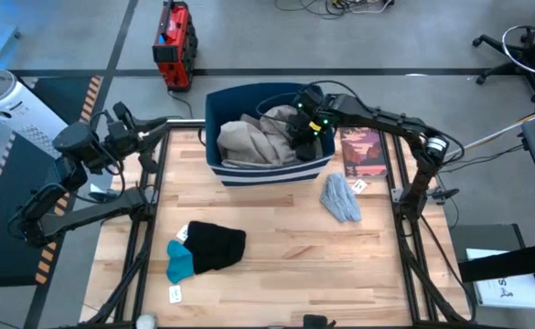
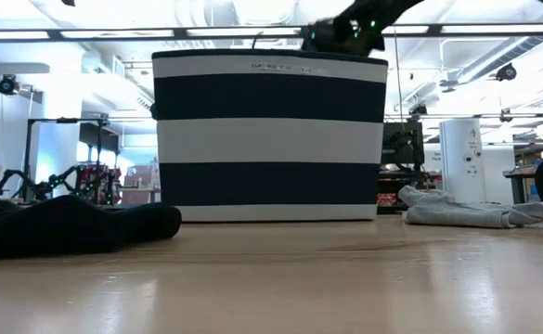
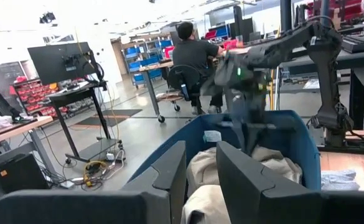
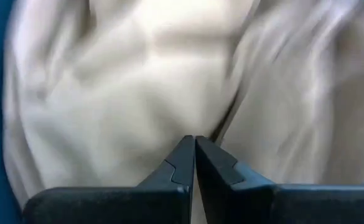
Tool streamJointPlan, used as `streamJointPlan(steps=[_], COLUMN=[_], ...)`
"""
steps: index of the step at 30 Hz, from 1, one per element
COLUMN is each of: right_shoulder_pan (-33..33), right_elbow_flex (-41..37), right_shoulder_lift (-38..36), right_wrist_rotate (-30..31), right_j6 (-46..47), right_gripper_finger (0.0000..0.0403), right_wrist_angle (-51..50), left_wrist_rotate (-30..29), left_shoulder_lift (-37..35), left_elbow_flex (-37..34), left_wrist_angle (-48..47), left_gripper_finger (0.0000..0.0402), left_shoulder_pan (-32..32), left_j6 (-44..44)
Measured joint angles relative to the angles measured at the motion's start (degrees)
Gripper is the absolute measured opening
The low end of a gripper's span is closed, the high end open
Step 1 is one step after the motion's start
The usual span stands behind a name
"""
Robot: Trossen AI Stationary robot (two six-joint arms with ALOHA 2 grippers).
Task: Sort clothes
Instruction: Put the gray shorts into the blue laundry bin
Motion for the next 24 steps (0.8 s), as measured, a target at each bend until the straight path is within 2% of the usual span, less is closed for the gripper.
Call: streamJointPlan(steps=[5, 10, 13, 24], right_shoulder_pan=[0.42, 0.53, 0.53, 0.31], right_elbow_flex=[0.05, 0.07, 0.07, 0.13], right_shoulder_lift=[-0.94, 3.55, 7.29, 17.21], right_wrist_rotate=[-0.93, -2.81, -4.83, -5.16], right_j6=[2.59, 3.4, 3.5, 3.43], right_gripper_finger=[0.0, 0.0, 0.0, 0.0], right_wrist_angle=[13.34, 22.59, 24.3, 21.79], left_wrist_rotate=[-0.01, -0.01, -0.01, 0.0], left_shoulder_lift=[0.49, 1.51, 2.1, 1.83], left_elbow_flex=[0.0, 0.0, 0.0, 0.0], left_wrist_angle=[-0.4, -1.21, -1.29, -1.94], left_gripper_finger=[0.0076, 0.0076, 0.0076, 0.0076], left_shoulder_pan=[-0.02, -0.02, -0.02, -0.02], left_j6=[-0.63, -0.91, -0.86, -0.78])
